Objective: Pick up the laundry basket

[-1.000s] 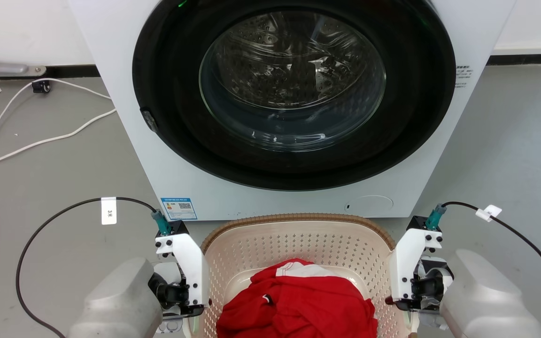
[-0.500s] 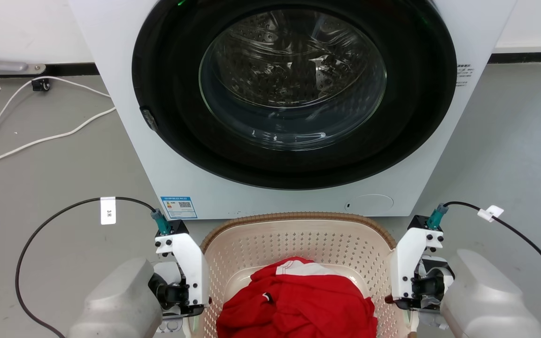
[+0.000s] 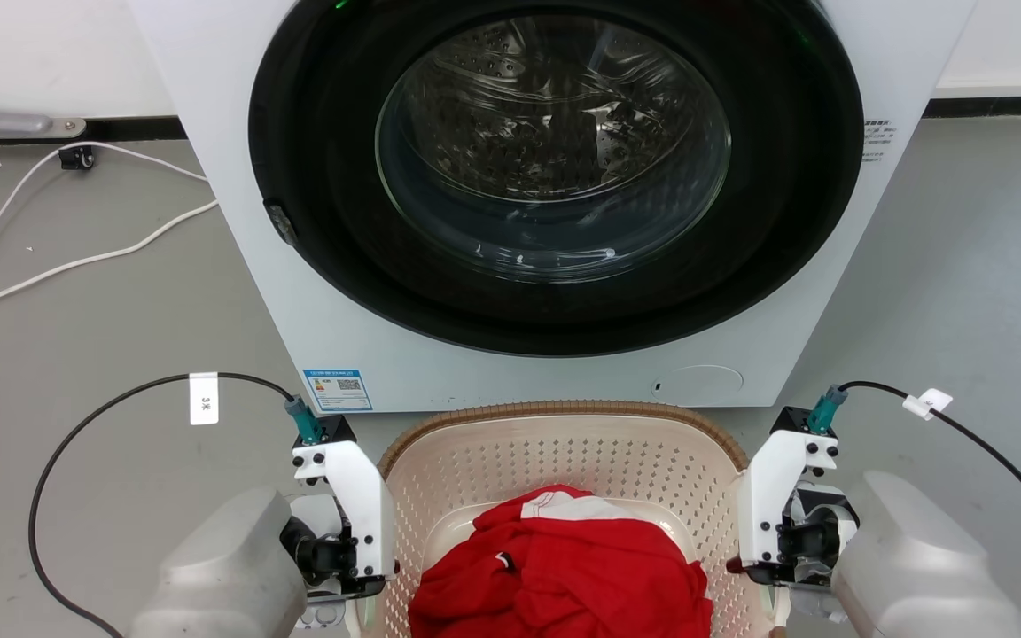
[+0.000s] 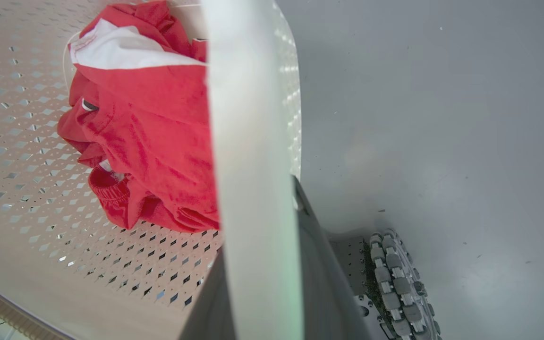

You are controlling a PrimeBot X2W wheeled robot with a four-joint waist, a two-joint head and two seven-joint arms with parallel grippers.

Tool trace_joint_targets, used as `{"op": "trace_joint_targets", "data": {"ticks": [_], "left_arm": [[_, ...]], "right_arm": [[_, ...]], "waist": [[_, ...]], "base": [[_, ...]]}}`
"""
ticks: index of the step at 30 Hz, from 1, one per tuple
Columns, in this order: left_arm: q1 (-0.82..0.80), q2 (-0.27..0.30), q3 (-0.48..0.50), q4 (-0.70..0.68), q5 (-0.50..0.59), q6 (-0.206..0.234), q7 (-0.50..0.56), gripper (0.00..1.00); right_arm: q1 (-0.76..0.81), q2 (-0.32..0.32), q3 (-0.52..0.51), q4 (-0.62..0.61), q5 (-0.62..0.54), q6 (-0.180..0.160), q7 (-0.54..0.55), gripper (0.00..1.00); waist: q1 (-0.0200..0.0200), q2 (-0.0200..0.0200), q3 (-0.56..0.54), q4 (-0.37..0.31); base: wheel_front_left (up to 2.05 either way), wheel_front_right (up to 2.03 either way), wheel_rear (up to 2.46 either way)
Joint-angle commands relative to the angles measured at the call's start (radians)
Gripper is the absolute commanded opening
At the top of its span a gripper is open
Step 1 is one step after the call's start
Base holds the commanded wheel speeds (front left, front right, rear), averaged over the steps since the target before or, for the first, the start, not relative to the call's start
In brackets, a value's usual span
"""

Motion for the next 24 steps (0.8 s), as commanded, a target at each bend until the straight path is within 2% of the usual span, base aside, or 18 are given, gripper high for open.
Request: {"op": "trace_joint_targets", "data": {"ticks": [1,24], "left_arm": [[0.002,-0.006,0.0,-0.004,-0.01,-0.005,-0.01,0.0],[0.004,-0.007,-0.017,-0.002,-0.031,-0.005,-0.019,0.0]], "right_arm": [[0.011,0.01,-0.006,-0.004,0.008,0.005,0.006,0.0],[0.016,0.011,-0.001,-0.004,0.022,0.005,0.003,0.0]], "waist": [[0.0,0.0,0.0,0.0],[0.0,0.0,0.001,0.004]], "base": [[0.0,0.0,0.0],[0.0,0.0,0.0]]}}
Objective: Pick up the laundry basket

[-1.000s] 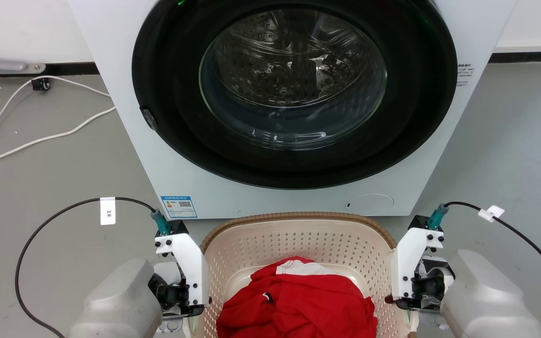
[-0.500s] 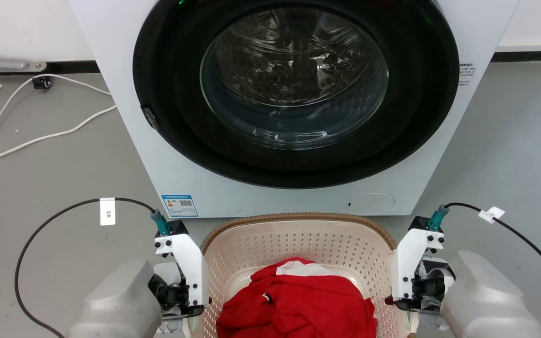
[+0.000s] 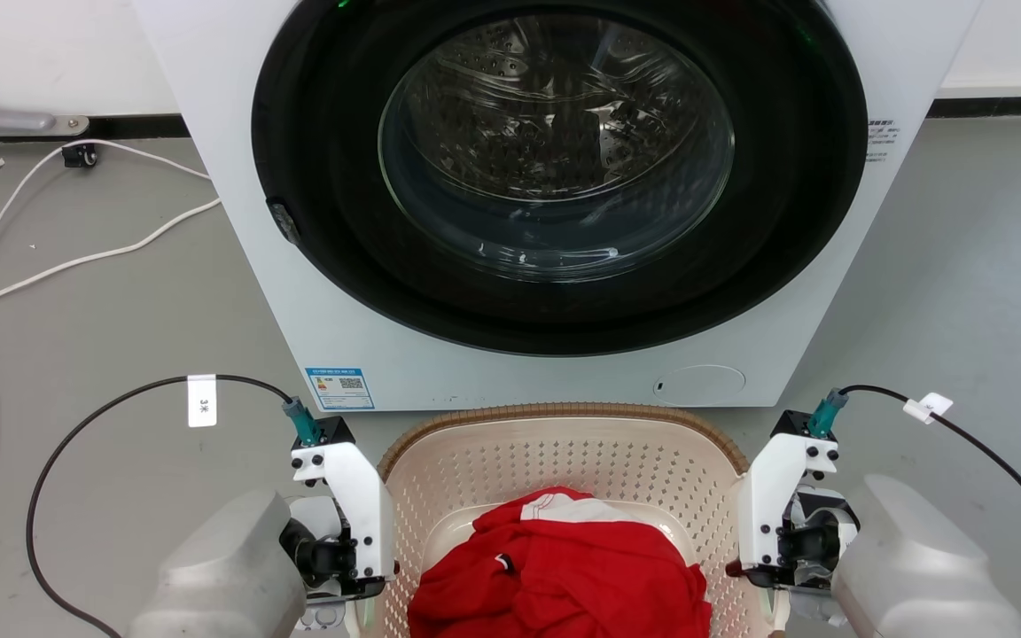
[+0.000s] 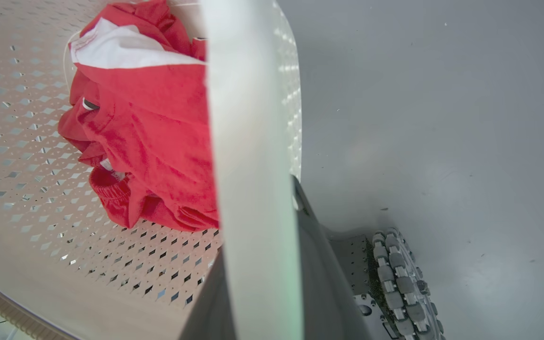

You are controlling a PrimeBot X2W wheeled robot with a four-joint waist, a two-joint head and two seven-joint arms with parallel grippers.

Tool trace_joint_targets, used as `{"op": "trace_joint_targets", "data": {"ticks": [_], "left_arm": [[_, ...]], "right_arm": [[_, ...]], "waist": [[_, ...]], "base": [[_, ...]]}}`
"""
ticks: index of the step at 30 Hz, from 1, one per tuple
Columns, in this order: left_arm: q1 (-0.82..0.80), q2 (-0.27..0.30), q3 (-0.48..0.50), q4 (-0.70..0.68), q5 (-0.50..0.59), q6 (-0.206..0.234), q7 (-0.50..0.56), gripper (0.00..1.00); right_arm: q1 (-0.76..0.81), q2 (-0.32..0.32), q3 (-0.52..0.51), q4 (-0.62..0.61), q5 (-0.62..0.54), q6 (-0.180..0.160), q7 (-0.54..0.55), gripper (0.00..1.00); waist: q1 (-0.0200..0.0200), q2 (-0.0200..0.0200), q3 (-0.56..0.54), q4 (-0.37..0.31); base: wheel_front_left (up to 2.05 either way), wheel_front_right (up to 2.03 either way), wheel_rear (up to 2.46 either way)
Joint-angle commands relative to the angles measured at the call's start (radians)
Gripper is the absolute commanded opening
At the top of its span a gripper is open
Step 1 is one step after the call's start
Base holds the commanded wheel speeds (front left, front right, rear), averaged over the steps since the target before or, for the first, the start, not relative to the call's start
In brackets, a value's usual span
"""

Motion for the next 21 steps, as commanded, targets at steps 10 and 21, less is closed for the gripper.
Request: {"op": "trace_joint_targets", "data": {"ticks": [10,21], "left_arm": [[0.005,-0.008,-0.005,-0.006,-0.014,-0.005,-0.014,0.0],[-0.002,-0.009,-0.012,-0.002,-0.02,-0.005,-0.032,0.0]], "right_arm": [[0.009,0.011,0.0,-0.004,0.017,0.005,0.0,0.0],[0.006,0.011,-0.001,-0.004,0.015,0.006,0.0,0.0]], "waist": [[-0.0001,0.0,-0.001,0.001],[-0.0001,0.0,0.001,0.001]], "base": [[0.0,0.0,0.0],[0.0,0.0,0.0]]}}
